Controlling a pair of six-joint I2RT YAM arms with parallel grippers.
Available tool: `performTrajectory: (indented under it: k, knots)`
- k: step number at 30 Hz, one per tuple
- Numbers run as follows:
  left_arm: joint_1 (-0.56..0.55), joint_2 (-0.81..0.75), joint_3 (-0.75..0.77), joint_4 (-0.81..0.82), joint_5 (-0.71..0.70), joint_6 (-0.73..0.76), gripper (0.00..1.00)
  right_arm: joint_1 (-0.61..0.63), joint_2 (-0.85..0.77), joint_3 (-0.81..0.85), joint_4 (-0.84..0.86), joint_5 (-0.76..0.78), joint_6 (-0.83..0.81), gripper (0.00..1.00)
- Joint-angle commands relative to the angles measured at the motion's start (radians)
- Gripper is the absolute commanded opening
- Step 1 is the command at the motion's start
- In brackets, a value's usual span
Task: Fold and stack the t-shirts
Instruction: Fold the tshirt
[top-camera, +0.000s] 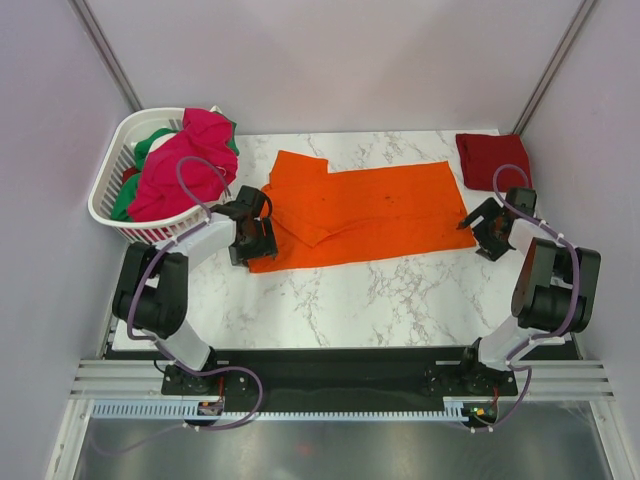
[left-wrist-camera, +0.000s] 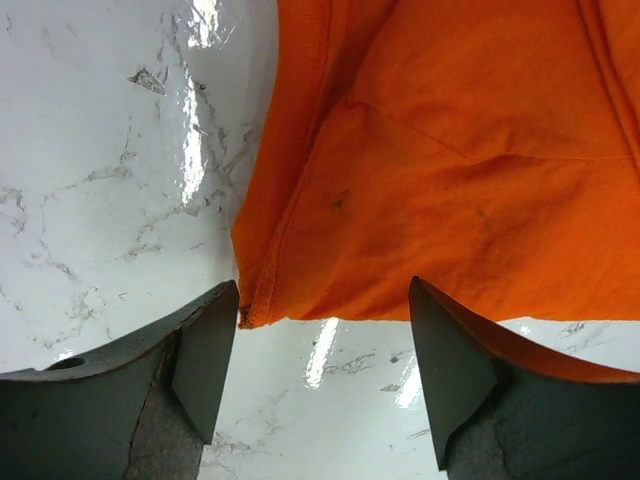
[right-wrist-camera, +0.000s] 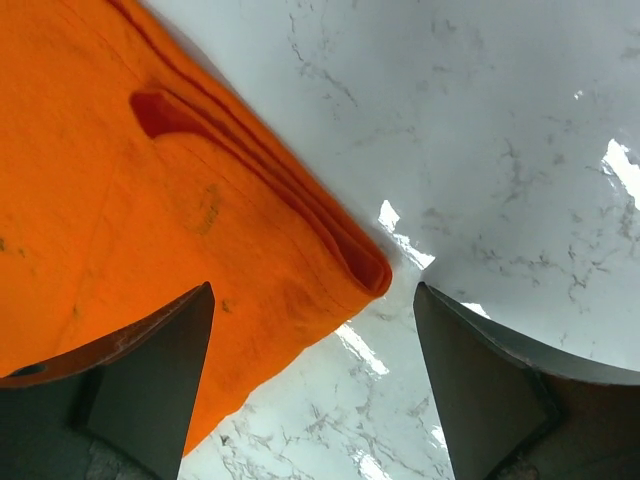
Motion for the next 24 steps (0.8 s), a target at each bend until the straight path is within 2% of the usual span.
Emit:
performTrajectory:
  k: [1,3,6,7,9,10,11,12,13,15,18,24]
  knots:
    - [0.004,0.013,-0.018,0.056,-0.069,-0.058,0.76,0.001,0.043,-0.010,0.042,0.015,-0.005,0.89]
    - [0.004,0.020,-0.039,0.070,-0.081,-0.075,0.73,-0.004,0.054,-0.013,0.050,0.022,0.003,0.86]
    - [0.004,0.049,-0.053,0.094,-0.090,-0.086,0.63,-0.007,0.066,-0.013,0.071,0.002,0.015,0.71]
    - [0.004,0.063,-0.055,0.100,-0.092,-0.083,0.54,-0.007,0.065,-0.022,0.082,-0.007,0.018,0.54]
    - [0.003,0.074,-0.056,0.114,-0.116,-0.083,0.40,-0.006,0.063,-0.033,0.091,-0.015,0.018,0.37]
    - [0.003,0.077,-0.058,0.117,-0.121,-0.080,0.31,-0.007,0.059,-0.041,0.091,-0.015,0.017,0.21]
    - [0.003,0.080,-0.055,0.119,-0.123,-0.077,0.27,-0.007,0.056,-0.046,0.094,-0.021,0.015,0.15]
    - [0.003,0.082,-0.052,0.123,-0.120,-0.077,0.22,-0.007,0.044,-0.049,0.094,-0.027,0.014,0.00]
    - [0.003,0.082,-0.050,0.123,-0.117,-0.077,0.11,-0.007,0.034,-0.055,0.094,-0.032,0.014,0.00]
    - [0.003,0.065,-0.050,0.117,-0.107,-0.078,0.02,-0.007,-0.022,-0.091,0.090,-0.024,0.020,0.00]
    - [0.004,0.007,-0.069,0.099,-0.113,-0.089,0.02,-0.024,-0.149,-0.162,0.058,0.043,0.032,0.00]
    - [0.006,-0.134,-0.162,0.051,-0.032,-0.110,0.02,-0.156,-0.284,-0.194,-0.108,0.025,-0.017,0.00]
